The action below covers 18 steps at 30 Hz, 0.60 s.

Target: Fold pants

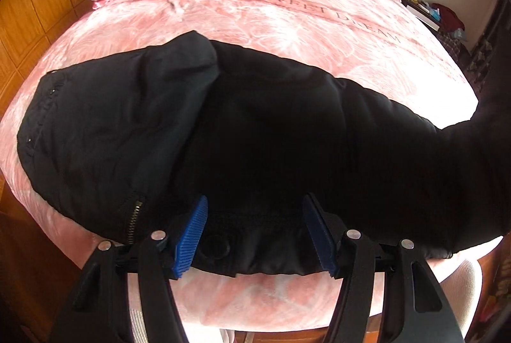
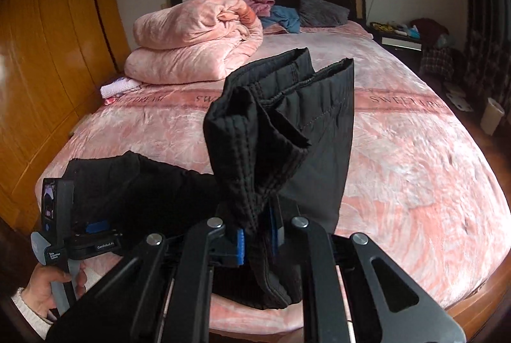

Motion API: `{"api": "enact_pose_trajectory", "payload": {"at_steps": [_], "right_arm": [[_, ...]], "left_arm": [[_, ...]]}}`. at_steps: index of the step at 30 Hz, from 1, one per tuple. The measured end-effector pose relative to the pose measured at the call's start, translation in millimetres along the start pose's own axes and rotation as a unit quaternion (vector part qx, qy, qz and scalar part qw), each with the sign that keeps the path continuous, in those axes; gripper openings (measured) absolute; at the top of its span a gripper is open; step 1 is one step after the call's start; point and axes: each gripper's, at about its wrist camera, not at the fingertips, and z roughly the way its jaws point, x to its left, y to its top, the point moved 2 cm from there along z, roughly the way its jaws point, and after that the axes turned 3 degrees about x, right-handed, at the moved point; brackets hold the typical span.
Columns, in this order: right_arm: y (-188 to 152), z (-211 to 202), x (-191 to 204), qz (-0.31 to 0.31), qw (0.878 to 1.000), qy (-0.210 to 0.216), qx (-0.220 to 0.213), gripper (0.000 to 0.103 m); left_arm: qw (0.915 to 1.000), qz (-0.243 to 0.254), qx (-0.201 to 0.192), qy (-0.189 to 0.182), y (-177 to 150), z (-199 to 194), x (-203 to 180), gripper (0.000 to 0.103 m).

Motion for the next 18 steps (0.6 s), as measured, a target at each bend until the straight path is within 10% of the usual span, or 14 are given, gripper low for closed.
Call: {"api": "enact_pose_trajectory", "payload": {"at_steps": [13,18], "right_arm": [[-52,117,153,-0.166,0.977,0.023,0.129,0.011],[-76,133,163,-0.167,0.968,0.072,0.173,0.051]], "left_arm": [[0.9954,-0.092,-0.013,0.021,8,-7,92,0.067],[0.9942,-0.106,-0.004,0.014,6,-1,105,0.067]]}}
